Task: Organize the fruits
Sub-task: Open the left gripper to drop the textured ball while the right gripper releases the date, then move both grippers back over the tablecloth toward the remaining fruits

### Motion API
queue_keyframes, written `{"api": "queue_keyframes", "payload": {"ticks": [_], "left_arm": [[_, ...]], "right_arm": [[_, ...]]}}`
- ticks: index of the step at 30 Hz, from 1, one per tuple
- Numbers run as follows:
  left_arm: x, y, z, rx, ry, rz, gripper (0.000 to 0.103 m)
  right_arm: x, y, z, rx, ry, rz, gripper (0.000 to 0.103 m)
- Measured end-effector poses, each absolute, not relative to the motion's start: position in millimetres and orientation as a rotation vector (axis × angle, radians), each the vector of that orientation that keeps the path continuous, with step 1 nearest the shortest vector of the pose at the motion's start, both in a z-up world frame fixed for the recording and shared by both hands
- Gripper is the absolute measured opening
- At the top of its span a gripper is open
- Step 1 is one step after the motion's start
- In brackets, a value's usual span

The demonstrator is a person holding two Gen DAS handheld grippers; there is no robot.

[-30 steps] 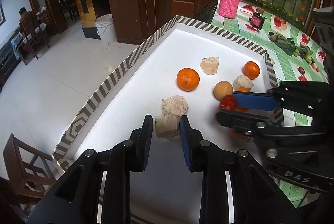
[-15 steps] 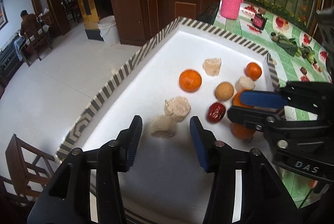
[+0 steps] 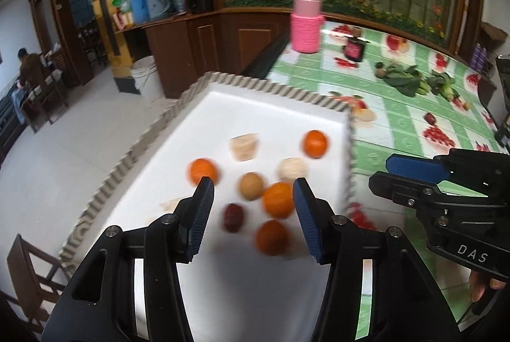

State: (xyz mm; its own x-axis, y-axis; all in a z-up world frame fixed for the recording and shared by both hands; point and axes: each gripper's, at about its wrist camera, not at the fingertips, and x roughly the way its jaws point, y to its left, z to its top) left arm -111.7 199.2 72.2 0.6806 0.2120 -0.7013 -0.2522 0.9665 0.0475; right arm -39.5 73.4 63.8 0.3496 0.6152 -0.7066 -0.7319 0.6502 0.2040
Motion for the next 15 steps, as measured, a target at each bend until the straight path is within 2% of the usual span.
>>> {"api": "queue_keyframes", "payload": {"ticks": [15], "left_arm": [[-55, 88, 68, -0.01, 0.83, 0.034, 0.052]], "right_arm": [[-2, -72, 47, -0.054, 0.903, 0.576, 0.031]]}}
